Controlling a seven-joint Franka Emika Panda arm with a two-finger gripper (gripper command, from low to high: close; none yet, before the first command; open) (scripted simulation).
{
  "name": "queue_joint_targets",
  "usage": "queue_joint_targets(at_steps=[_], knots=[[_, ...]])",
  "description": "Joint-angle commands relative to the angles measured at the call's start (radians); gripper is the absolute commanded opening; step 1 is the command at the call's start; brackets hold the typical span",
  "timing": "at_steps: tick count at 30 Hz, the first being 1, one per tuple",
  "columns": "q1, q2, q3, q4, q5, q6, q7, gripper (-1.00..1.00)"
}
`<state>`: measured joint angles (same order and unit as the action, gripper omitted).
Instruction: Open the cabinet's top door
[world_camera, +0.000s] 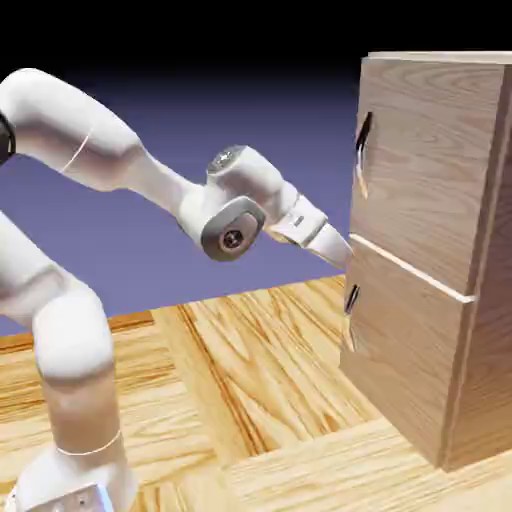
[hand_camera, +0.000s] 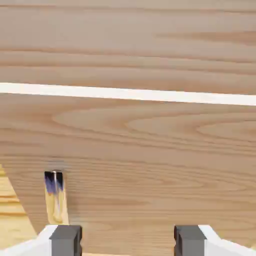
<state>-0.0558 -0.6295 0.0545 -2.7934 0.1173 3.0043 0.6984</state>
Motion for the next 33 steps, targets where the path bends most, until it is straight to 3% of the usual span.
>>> queue_joint_targets(at_steps=[1, 33], knots=[[-0.025, -0.022, 0.02, 0.006, 0.044, -0.012, -0.016, 0.0], [-0.83, -0.728, 0.667, 0.203, 1.435, -0.4, -0.521, 0.0]])
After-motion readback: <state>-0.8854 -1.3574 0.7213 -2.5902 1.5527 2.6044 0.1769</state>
